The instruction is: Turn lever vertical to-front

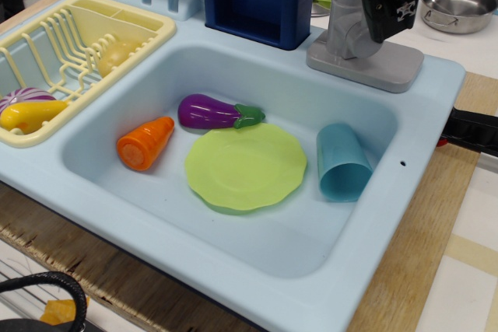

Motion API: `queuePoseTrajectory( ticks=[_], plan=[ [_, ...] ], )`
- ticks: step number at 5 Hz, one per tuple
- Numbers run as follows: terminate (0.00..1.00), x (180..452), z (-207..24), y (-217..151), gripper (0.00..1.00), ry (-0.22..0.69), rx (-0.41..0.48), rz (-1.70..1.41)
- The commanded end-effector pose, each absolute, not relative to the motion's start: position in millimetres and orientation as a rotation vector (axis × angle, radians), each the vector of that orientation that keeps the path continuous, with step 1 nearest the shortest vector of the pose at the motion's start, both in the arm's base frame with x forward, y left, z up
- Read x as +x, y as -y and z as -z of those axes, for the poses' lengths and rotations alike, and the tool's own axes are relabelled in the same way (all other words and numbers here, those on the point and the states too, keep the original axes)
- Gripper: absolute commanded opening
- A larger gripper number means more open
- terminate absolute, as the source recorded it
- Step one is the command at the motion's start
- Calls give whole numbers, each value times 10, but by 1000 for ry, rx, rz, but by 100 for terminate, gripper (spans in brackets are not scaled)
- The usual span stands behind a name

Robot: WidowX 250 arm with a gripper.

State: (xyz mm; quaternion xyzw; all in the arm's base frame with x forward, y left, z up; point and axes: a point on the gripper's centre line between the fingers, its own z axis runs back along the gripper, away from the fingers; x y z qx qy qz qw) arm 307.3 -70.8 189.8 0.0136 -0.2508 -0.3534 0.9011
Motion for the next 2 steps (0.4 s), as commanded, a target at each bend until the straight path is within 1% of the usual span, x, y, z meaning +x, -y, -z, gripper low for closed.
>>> queuePoseTrajectory(
  ticks=[1, 2],
  plan=[
    [0, 3197, -1993, 755, 0, 563, 14, 723],
    [0, 3155, -1967, 753, 0, 554, 11, 709]
  ],
)
